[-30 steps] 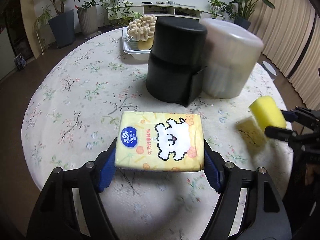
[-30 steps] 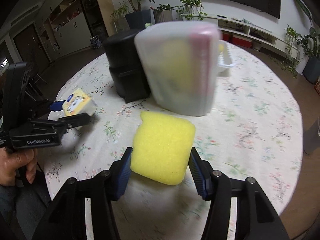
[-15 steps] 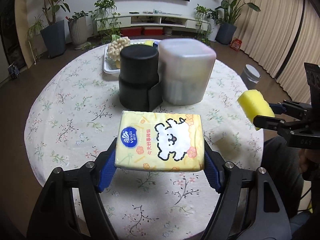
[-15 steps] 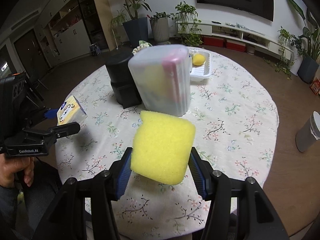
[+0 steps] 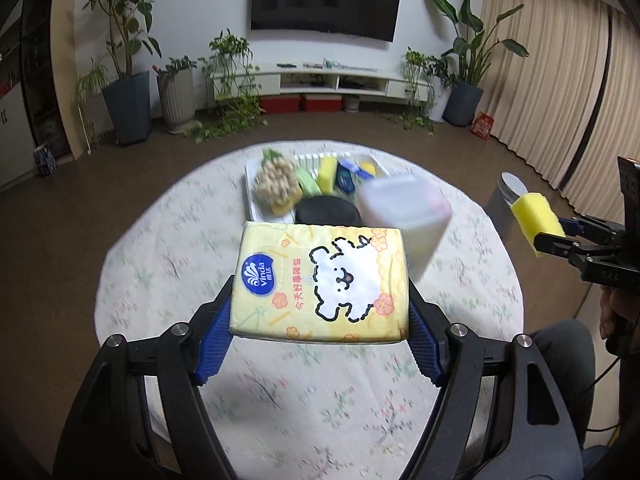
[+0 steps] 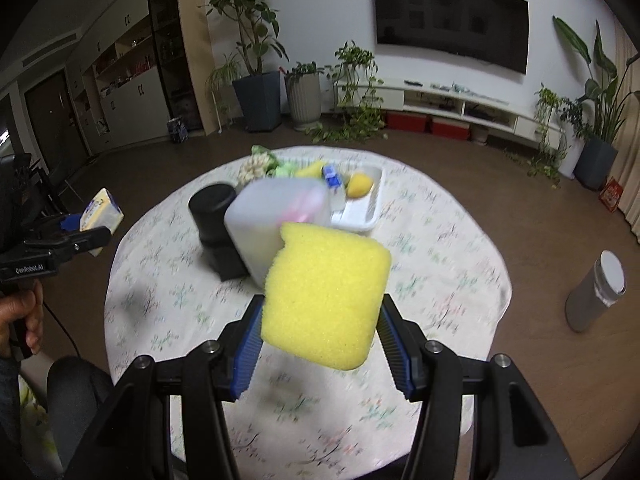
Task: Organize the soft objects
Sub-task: 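Lift and carry the tissue pack and yellow sponge over the tray with both grippers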
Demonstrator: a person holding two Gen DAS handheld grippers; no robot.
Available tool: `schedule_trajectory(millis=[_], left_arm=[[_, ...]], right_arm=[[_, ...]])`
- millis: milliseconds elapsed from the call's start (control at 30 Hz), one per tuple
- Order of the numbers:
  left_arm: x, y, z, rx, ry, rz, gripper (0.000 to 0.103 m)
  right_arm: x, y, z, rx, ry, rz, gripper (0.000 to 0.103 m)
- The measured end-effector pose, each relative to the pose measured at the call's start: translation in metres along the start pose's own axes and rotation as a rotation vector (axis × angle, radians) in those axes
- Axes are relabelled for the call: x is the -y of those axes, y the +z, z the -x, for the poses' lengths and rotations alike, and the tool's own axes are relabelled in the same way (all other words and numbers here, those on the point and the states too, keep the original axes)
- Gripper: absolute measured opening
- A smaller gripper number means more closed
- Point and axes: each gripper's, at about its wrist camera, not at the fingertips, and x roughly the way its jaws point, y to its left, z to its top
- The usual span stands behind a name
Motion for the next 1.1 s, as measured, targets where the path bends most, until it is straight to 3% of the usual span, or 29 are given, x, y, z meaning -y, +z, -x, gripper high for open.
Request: schedule_trajectory(millis=[500,867,1100], left_arm=[[-0.029,0.090,-0.035,0.038,0.026,-0.027,0.073],[-0.044,0.129,-0.119,-0.062,-0.022,-0.030,0.073],[-0.040,0.143,-0.178,-0.141,-0.050,-0.055,0.073]], right_arm=[[0.023,0.096,-0.027,0.082,-0.036,0.057,0.058],[0.036,0.156,-0.090,0.056,0.009,0.086,0.058],[0.046,0.184,-0.158,-0.040,0.028,0.108,0.058]])
